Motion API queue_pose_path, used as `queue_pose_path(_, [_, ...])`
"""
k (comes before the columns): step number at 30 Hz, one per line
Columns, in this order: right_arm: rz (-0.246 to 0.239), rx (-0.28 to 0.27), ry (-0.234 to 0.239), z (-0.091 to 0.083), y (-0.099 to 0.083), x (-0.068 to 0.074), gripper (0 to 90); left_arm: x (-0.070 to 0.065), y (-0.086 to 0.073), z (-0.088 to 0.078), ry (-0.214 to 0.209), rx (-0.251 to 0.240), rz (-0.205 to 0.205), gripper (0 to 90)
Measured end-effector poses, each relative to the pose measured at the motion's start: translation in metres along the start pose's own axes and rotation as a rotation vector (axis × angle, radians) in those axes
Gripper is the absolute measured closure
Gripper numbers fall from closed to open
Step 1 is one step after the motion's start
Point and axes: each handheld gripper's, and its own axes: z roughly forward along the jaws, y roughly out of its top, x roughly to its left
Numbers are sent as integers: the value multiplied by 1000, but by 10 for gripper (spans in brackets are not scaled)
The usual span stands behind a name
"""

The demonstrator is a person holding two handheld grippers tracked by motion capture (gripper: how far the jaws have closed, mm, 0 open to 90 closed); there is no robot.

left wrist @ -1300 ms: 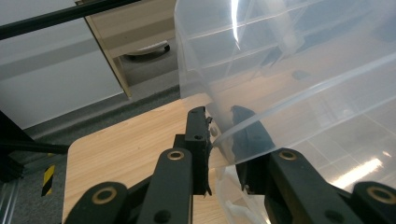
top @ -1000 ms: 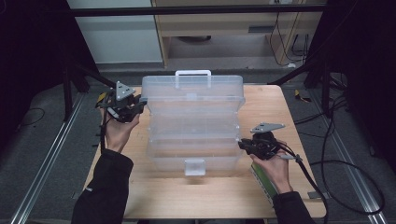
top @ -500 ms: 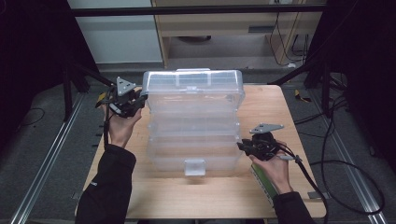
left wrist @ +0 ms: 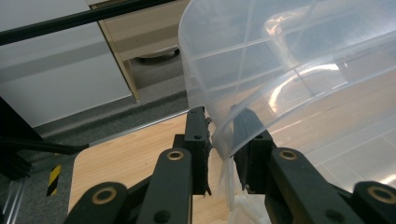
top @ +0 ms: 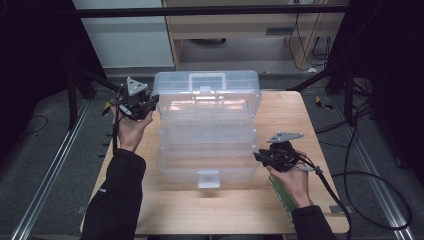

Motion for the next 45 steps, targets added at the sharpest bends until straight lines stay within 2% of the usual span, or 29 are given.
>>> queue_pose_path(8, [-1, 1, 3, 0, 0, 0, 722, 2, 9, 11, 20, 12, 5, 756])
queue_pose_path(21, [0, -1, -2, 0, 0, 0, 724, 7, 16, 25, 19, 19, -20, 761])
queue_pose_path(25, [1, 0, 0, 1, 0, 0, 725, 9, 19, 30, 21, 22, -13, 761])
queue_pose_path(29, [6, 4, 4, 0, 1, -1, 726, 10, 21, 33, 24, 29, -23, 762])
queue_pose_path(31, [6, 3, 5, 0, 1, -1, 726, 12, 21, 37, 17, 18, -10, 762])
queue_pose_path(32, [6, 2, 5, 1, 1, -1, 725, 11, 22, 38, 26, 32, -22, 762])
queue_pose_path(45, [6, 5, 6, 1, 1, -1, 725, 16, 29, 53, 30, 56, -23, 761])
